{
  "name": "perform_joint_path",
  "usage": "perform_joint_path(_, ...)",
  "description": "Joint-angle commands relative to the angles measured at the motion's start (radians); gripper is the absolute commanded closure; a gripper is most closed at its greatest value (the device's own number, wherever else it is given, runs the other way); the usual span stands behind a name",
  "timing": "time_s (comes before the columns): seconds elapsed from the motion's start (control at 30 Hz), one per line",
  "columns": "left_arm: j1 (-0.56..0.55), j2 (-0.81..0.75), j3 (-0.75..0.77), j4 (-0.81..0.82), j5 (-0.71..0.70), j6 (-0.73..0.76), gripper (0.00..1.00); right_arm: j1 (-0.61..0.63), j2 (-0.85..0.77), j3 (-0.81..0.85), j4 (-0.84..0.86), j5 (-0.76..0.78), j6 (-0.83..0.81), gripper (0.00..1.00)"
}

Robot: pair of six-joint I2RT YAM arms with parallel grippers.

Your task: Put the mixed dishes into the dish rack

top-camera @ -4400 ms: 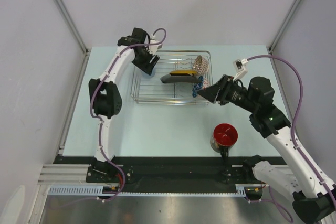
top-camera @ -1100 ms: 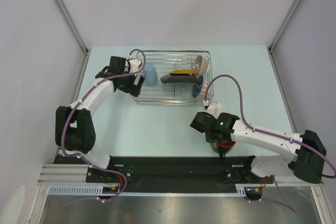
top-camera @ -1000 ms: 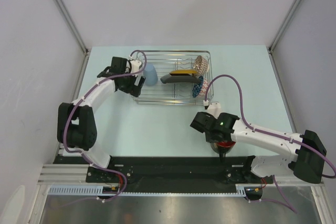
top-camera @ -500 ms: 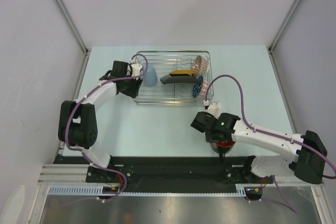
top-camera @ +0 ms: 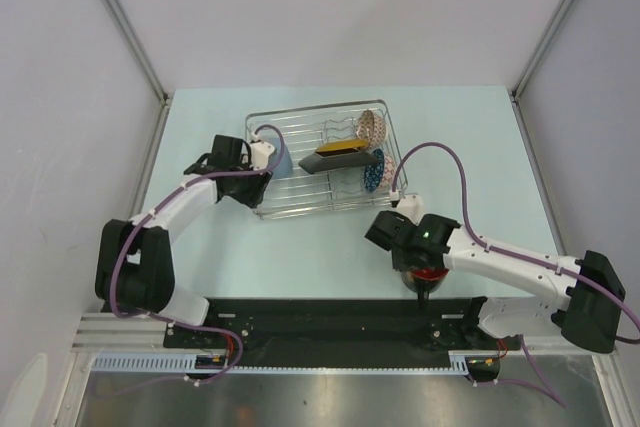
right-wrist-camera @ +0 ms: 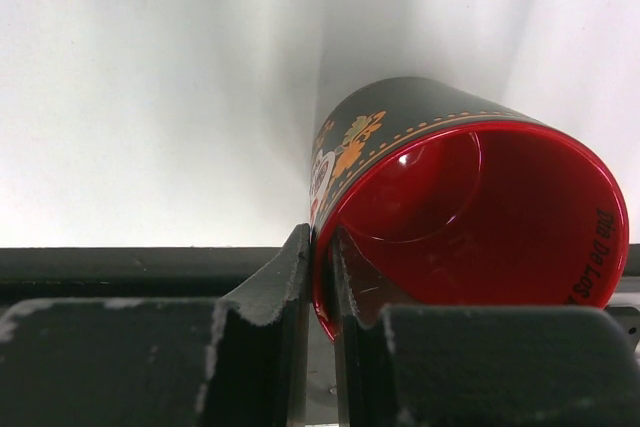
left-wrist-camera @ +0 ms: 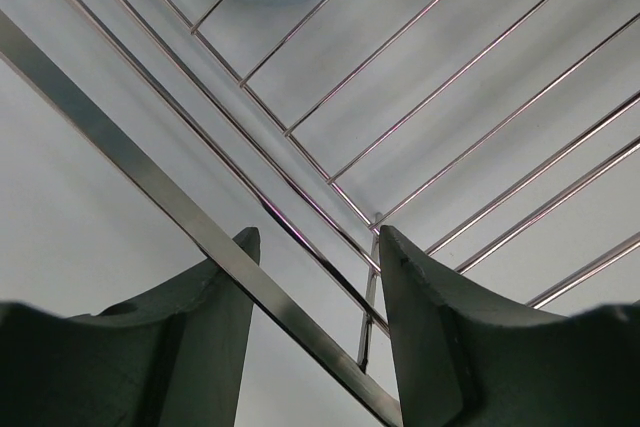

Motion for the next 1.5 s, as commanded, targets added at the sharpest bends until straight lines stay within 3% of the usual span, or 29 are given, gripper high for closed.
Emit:
perform_joint_path(0.0, -0.033, -0.039, -0.079, -0.136, 0.052, 0.078, 0.45, -0.007, -0.009, -0.025, 0.058, -0.038, 0.0, 1.0)
perform_joint_path(0.63, -0.051, -0.115, -0.139, -0.18, 0.122, 0.195, 0.46, 0.005, -0.134, -0.022, 0.175, -0.201, -0.06, 1.0)
perform_joint_path(0.7, -0.051, -0.123, -0.105, -0.196, 0.124, 0.18, 0.4, 0.008, -0.149, -0.023, 0.213, -0.224, -0.072, 1.0)
perform_joint_path(0.73, -0.051, -0.129, -0.088, -0.214, 0.124, 0.17, 0.24, 0.008, -0.157, -0.017, 0.225, -0.25, -0.072, 1.0)
perform_joint_path(0.83, -0.051, -0.172, -0.001, -0.268, 0.131, 0.135, 0.0, 0.01, -0.183, 0.007, 0.279, -0.313, -0.092, 1.0)
perform_joint_path(1.07, -0.045, -0.252, 0.254, -0.38, 0.17, 0.086, 0.0, -0.001, -0.223, 0.056, 0.359, -0.442, -0.118, 1.0)
perform_joint_path(1.33, -0.034, -0.292, 0.332, -0.423, 0.183, 0.066, 0.0, -0.071, -0.267, 0.095, 0.452, -0.601, -0.124, 1.0)
perform_joint_path(1.47, -0.034, -0.309, 0.459, -0.492, 0.311, -0.006, 0.0, -0.2, -0.278, 0.115, 0.724, -0.771, -0.081, 1.0)
